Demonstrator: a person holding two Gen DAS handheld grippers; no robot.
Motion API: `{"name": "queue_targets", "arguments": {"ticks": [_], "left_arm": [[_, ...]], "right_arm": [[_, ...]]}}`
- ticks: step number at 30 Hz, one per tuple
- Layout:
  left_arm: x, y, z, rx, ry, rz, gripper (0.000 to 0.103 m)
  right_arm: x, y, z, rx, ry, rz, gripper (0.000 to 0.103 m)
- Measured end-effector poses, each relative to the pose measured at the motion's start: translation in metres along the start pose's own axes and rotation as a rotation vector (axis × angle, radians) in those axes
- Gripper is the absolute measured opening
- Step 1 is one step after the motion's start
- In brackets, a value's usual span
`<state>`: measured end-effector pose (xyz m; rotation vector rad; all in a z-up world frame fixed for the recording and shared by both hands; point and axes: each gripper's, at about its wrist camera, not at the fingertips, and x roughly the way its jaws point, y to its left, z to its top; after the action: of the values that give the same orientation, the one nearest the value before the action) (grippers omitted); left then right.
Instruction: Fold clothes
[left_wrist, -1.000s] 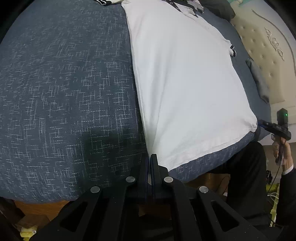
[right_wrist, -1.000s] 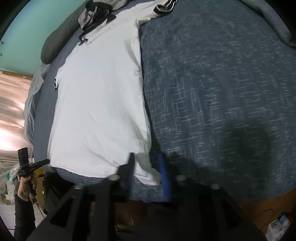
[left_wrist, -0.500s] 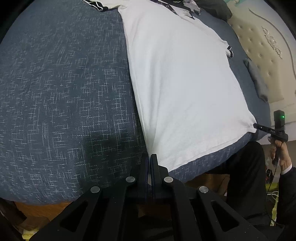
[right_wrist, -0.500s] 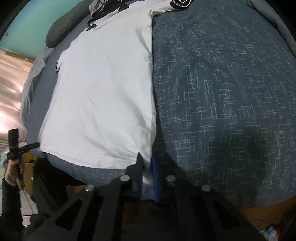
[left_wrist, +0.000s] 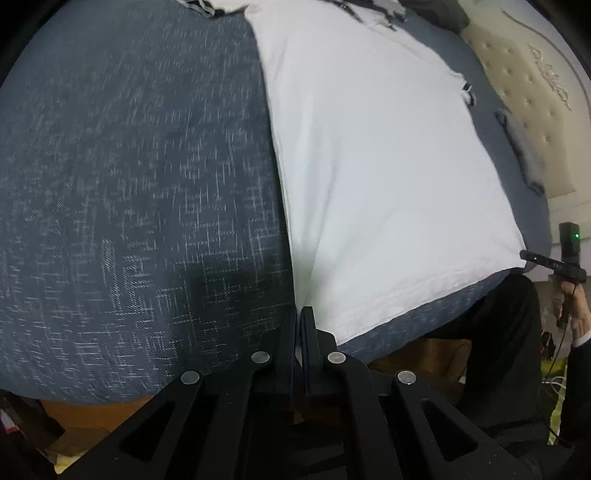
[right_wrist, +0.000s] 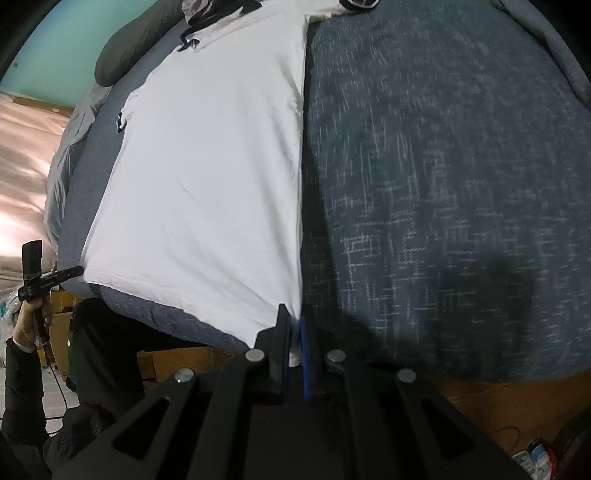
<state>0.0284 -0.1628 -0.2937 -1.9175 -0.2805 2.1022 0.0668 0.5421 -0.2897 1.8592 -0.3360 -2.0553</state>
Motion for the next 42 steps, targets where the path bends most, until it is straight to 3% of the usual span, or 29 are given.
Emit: {"name": "queue_targets", "arguments": {"ticks": [8, 11, 14, 18, 30, 34, 42], "left_arm": [[0.023, 0.004, 0.010, -0.016, 0.041, 0.005, 0.004], [0.022, 0.005, 0.013, -0.031, 0.041, 0.009, 0.007], [0.018, 0.008, 0.016, -0.051, 0.036, 0.012, 0.025], [0.005, 0.012, 0.024, -0.062, 0.004, 0.008, 0.027], [-0.005, 0.015, 0.109, -0.137, -0.215, -0.005, 0.027], [0.015, 0.007, 0.142, -0.157, -0.273, -0.002, 0.027], [0.043, 0.035, 0.182, -0.184, -0.303, 0.033, 0.027]], "right_arm": [[0.009, 0.010, 0.010, -0.011, -0.010, -0.015, 0.006], [0.005, 0.008, 0.007, -0.012, 0.001, -0.012, 0.017], [-0.002, 0.005, 0.009, 0.006, -0.008, 0.002, 0.026], [-0.017, 0.002, 0.017, 0.022, -0.065, 0.024, 0.035], [-0.027, 0.002, 0.117, 0.035, -0.234, -0.007, 0.036], [-0.015, 0.001, 0.153, 0.025, -0.264, -0.025, 0.036], [0.020, -0.009, 0.212, 0.075, -0.280, -0.043, 0.036]]}}
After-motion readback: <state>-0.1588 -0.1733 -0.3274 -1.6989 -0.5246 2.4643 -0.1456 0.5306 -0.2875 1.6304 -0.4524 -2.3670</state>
